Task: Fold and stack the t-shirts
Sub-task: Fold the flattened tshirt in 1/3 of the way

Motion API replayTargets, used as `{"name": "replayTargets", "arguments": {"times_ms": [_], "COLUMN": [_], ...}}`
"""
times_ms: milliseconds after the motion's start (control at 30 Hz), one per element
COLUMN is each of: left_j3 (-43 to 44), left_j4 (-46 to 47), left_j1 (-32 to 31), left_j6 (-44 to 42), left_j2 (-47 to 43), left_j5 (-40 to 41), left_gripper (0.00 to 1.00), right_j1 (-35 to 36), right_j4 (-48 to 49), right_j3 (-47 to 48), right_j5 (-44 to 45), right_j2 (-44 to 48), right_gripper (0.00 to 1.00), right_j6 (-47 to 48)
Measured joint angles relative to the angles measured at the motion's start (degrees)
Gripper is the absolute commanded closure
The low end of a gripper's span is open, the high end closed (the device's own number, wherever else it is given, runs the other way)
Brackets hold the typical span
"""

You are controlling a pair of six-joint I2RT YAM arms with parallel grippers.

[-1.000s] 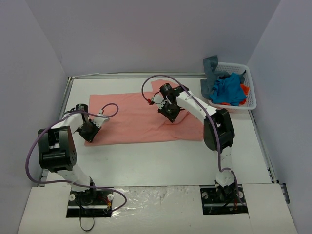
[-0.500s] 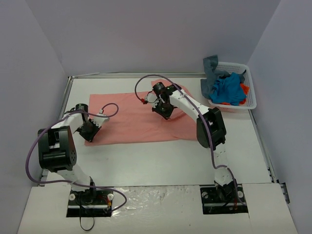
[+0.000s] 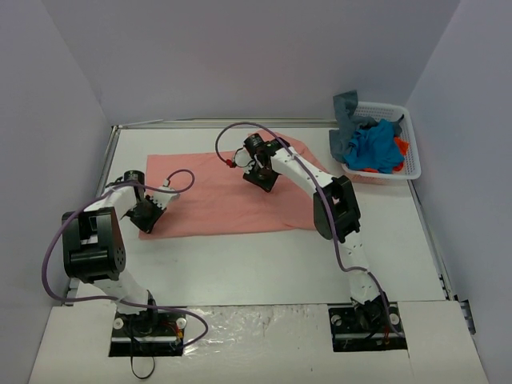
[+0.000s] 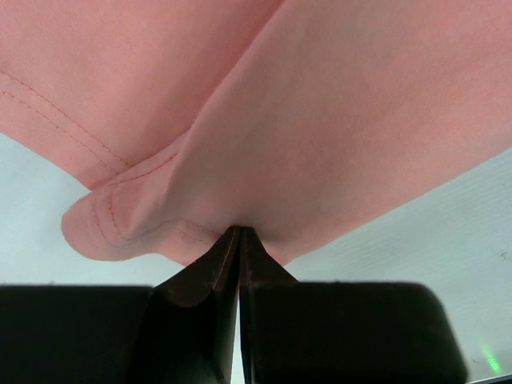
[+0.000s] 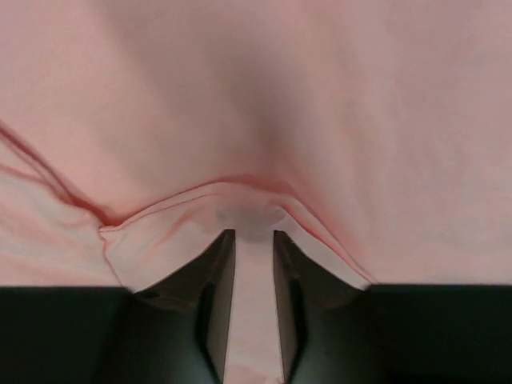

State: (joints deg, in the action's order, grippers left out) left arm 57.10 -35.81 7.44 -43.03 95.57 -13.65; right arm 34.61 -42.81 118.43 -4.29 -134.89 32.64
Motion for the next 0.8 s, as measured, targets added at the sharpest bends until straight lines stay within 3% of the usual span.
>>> {"name": "replayTargets", "arguments": {"times_ms": [100,367,633,800], "left_j3": [0.0,0.0,-0.5,-0.5], "left_j4": [0.0,0.0,0.5,0.5], "left_j1": [0.0,0.0,0.0,0.0], "left_j6": [0.0,0.0,0.0,0.0], "left_j2": [0.0,0.0,-0.6,-0.6], "left_j5": [0.0,0.0,0.0,0.0], "left_gripper": [0.98,0.98,0.98,0.97], "right_j1": [0.0,0.0,-1.4,-3.2], "right_j4": [2.0,7.1,7.6,7.2], "right_j3": [0.6,-4.5,-26.9,-40.1], "right_j5": [2.0,7.4,7.5,8.2], "right_j2": [0.0,4.8,26.9,35.3], "right_gripper": [0.68,0.63,0.57,0.53], "right_j6": [-0.7,-3.1,-4.1,-4.5]}}
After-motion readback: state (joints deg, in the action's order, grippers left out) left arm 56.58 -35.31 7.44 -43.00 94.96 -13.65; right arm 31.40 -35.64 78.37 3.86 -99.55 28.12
